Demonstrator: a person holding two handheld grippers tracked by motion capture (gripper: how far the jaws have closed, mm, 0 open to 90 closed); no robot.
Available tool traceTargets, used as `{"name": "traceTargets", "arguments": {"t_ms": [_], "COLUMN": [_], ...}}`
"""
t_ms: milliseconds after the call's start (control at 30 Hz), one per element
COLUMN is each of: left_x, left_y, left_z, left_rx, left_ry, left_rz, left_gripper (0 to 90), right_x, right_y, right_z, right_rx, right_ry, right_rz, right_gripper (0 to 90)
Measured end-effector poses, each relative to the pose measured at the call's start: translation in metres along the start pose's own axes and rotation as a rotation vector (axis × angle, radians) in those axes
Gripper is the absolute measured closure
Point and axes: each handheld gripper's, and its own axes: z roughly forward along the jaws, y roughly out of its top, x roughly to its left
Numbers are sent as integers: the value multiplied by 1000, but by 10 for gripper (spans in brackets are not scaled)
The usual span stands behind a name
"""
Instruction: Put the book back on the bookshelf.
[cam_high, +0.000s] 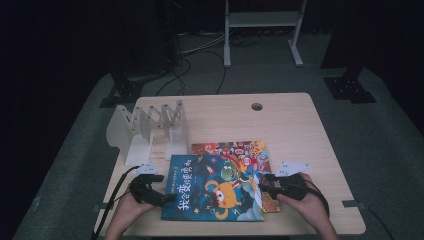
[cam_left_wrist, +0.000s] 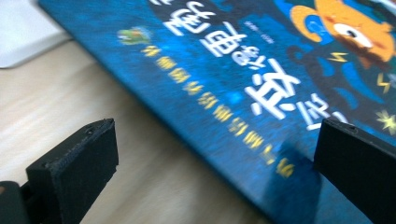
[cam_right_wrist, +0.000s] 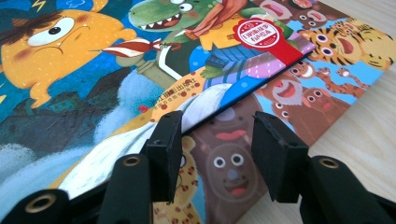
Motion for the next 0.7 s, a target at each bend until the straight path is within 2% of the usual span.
{"name": "traceTargets", "arguments": {"t_ms": [133, 300, 467, 700], "left_x": [0, 1, 1, -2], "left_y": [0, -1, -2, 4], "left_z": [2, 6, 11, 7], "left_rx": [6, 17, 17, 49], "left_ry": [-13, -62, -92, -77], "left_rz": [-10, -46, -74, -57], "left_gripper": [0, 0, 0, 0], "right_x": [3, 6, 8, 8], "right_y": [2, 4, 5, 4], "right_z": [3, 5, 5, 5], "right_rx": [-3, -1, 0, 2], "right_ry": [9, 11, 6, 17], "right_rz": [-14, -29, -37, -26], "right_gripper": [527, 532, 543, 569]}}
